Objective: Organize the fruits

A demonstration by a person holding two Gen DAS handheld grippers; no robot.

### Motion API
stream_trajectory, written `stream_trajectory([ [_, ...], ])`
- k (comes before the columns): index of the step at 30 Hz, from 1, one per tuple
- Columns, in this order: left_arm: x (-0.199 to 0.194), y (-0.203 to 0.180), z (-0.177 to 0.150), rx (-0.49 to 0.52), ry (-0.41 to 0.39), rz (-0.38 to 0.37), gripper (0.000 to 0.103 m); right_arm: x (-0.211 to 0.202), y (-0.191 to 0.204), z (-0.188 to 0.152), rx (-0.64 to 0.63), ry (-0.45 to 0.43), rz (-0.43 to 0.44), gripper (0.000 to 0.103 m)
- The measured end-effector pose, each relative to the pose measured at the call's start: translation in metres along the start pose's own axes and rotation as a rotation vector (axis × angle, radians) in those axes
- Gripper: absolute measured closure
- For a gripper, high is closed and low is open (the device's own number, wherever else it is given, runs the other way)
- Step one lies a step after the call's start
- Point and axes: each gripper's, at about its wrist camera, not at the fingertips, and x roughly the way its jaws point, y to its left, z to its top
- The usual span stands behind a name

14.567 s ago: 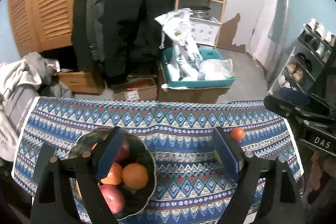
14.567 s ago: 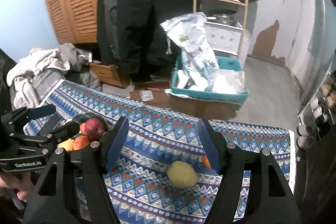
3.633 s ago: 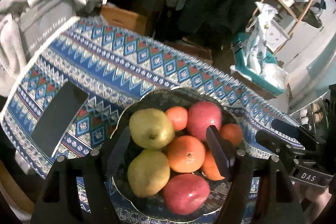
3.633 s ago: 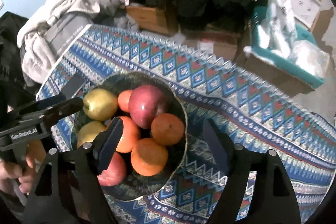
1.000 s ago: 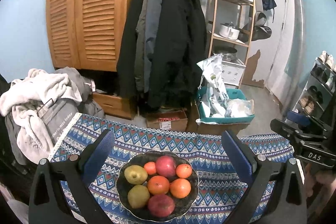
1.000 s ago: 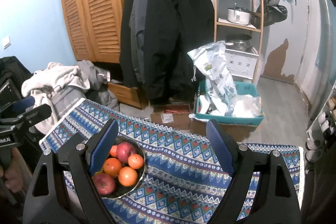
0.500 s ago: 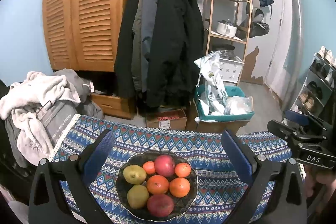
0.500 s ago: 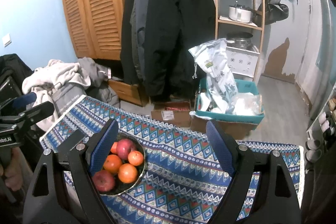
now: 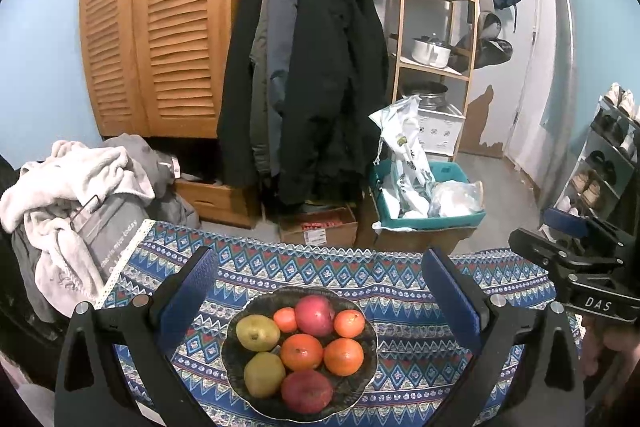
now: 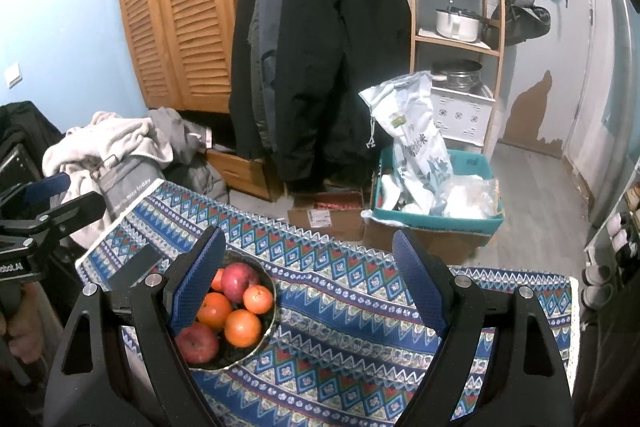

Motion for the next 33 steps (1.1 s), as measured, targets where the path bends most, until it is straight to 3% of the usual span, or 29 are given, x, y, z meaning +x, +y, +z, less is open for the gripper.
stream_trajectory([
  [33,-0.0070,-0.0001,0.0046,0.000,-0.023,0.044,0.000,0.0034,0.0023,-0.0044,-0.004,0.012,0.002,0.018],
])
